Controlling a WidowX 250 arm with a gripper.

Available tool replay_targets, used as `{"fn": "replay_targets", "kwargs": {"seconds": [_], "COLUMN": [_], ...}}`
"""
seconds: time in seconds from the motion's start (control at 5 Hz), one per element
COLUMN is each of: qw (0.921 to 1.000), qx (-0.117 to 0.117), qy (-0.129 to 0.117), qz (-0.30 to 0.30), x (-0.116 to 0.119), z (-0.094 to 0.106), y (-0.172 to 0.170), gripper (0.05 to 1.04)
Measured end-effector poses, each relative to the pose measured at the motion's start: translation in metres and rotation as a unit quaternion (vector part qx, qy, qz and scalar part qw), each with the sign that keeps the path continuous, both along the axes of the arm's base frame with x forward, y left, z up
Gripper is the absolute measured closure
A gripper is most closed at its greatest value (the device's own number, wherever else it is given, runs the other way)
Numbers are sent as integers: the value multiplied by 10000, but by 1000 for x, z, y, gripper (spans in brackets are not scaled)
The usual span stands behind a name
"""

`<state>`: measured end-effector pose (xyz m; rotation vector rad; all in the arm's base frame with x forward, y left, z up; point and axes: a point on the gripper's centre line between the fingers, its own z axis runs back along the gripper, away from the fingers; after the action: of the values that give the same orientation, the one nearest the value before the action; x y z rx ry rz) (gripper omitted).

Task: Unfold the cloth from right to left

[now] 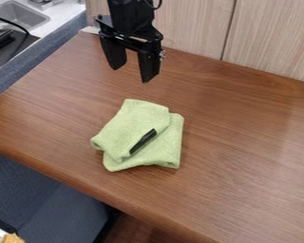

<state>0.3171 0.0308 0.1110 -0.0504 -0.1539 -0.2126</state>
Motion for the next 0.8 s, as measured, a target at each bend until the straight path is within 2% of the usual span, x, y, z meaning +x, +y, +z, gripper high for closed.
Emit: {"fn": "replay_targets", "kwargs": {"seconds": [0.2,0.6,0.8], "qw": [9999,9982,9955], "qx": [-14,265,372], "qy": [139,457,646], "qz": [13,-267,-590], "x": [-2,-22,-38], "z": [-9,-37,-53], "y": [0,-17,-31], "gripper": [83,83,83]}}
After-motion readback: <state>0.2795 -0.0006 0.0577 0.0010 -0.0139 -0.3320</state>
